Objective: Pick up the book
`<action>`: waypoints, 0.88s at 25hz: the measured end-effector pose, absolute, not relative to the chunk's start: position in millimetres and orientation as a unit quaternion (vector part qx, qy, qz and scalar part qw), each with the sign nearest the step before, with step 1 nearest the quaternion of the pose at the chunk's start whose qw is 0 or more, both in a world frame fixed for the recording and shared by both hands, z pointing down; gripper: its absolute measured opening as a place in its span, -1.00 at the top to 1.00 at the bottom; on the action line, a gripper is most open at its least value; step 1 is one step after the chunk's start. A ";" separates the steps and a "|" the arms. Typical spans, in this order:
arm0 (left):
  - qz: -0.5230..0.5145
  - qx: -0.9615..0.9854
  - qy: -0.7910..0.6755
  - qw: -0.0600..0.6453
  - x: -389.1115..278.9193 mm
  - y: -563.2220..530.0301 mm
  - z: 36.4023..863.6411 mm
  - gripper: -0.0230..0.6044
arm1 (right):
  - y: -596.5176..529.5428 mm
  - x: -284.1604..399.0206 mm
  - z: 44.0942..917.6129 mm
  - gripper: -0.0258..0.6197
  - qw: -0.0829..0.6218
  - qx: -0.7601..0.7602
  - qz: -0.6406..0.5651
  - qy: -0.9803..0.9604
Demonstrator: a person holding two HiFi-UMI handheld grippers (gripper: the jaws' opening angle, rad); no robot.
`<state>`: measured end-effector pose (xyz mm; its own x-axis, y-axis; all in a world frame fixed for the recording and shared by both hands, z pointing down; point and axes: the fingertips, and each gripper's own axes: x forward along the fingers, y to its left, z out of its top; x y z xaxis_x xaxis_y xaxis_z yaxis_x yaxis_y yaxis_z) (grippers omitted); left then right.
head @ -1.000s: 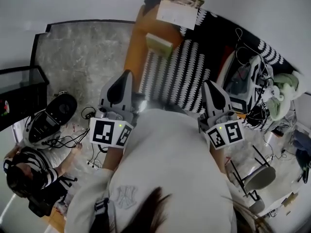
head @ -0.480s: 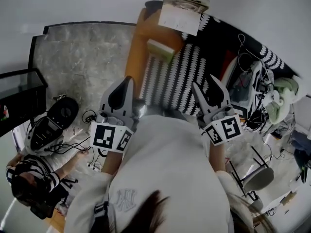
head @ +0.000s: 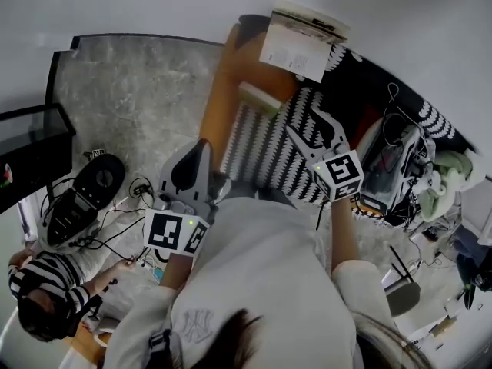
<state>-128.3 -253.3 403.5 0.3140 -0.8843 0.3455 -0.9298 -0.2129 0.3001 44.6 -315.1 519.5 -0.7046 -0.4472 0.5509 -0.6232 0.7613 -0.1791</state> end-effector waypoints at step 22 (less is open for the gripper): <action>0.106 0.766 -0.564 0.291 -118.6 -335.4 465.5 0.90 | -337.0 1.6 756.2 -0.01 0.469 0.054 0.252 -0.845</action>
<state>-118.6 -335.4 465.5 0.3425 -0.8017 0.4899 -0.9247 -0.1954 0.3267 1.6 -337.0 756.2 -0.5542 0.1456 0.8195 -0.3275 0.8671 -0.3755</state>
